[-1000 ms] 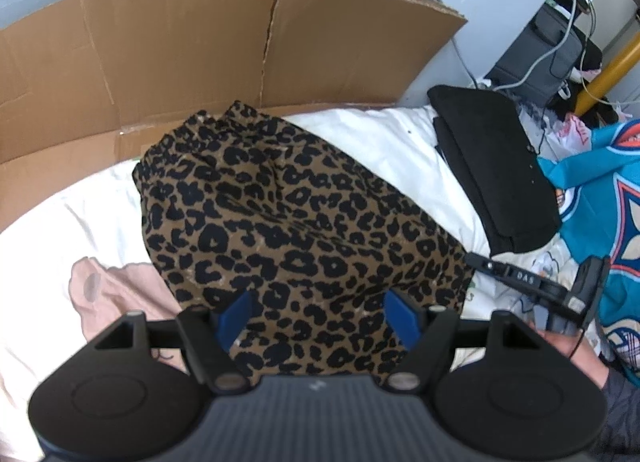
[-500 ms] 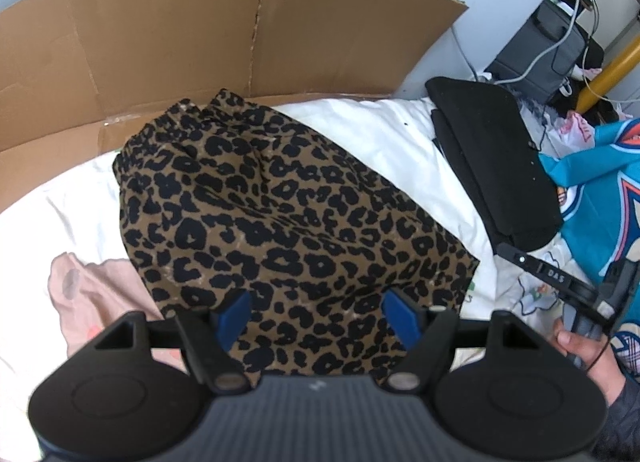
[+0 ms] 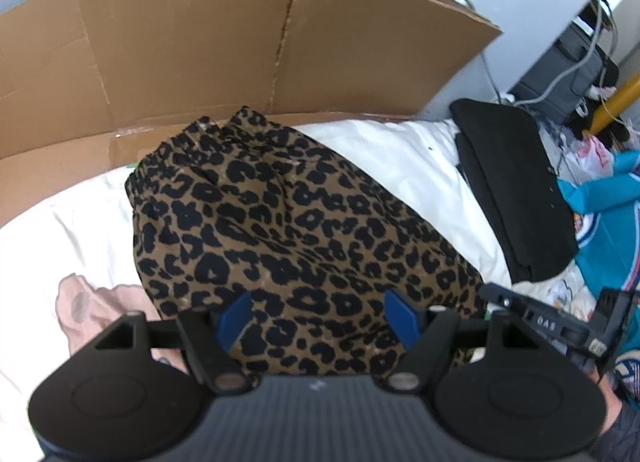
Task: Fold clothes
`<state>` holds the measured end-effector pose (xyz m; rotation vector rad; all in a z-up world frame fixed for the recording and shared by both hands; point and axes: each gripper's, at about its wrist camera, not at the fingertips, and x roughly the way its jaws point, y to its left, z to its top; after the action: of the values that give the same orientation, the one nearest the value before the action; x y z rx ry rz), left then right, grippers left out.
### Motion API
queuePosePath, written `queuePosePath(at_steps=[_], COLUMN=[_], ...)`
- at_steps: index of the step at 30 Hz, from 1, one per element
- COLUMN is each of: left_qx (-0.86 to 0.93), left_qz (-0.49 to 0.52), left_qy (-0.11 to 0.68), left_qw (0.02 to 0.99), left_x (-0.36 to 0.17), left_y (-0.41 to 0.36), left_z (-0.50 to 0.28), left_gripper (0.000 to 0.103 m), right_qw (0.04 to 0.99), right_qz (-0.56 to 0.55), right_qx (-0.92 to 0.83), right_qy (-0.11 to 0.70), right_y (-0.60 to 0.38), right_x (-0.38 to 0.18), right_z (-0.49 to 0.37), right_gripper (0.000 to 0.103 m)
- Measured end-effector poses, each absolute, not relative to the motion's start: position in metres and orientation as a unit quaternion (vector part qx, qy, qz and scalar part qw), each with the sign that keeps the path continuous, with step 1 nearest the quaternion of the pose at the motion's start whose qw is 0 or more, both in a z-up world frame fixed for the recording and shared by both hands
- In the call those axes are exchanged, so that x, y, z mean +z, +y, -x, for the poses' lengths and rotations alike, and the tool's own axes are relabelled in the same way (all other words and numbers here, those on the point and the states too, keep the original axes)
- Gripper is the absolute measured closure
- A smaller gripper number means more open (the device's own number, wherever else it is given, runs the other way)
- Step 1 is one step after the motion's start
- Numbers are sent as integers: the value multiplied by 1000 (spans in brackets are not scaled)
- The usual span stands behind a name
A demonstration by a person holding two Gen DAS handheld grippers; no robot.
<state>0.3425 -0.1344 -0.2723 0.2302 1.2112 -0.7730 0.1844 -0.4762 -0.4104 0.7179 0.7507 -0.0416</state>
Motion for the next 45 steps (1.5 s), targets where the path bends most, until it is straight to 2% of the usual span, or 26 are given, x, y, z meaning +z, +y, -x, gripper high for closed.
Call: queuePosePath(at_steps=[8,14,15,16,17,18,27,30,32,45], left_qx=[-333,-326,-323,-318,-313,-304,-246,-227,-206,-138], left_qz=[-88,-93,-94,-93,-93,-101,-121,-106,-104,-70], left_qy=[552,540,539,538,537,536,560,582,593,626], left_qw=[759,770,773,775,778,781,782,774,771,764], left_x=[-286,-284,-284,-284,-285,-285,-305,-316,-324,-360], left_y=[-154,-187,-193,-199,-203,-210,-242,-246,-247,-237], left_z=[-366,-391,-396,-402,-408,-415,-452,-459,-464,-474], left_gripper=[27,27,27,27,27,27,29,41,56,57], right_qw=[839,841,841,842,844,846,858,862,865,869], right_qz=[-400,-386,-386,-385,-380,-374,-361,-360,-358,-357], right_qx=[-25,-13,-14,-14,-13,-11,-4,-2,3,18], right_qy=[367,378,378,378,379,380,367,357,352,342], right_y=[-491,-484,-484,-483,-483,-483,-482,-480,-479,-475], right_x=[-423,-423,-423,-423,-422,-421,-412,-405,-401,-396], right_z=[-187,-188,-188,-188,-189,-189,-182,-179,-177,-166], right_gripper=[67,67,69,78,92,98,102,102,103,103])
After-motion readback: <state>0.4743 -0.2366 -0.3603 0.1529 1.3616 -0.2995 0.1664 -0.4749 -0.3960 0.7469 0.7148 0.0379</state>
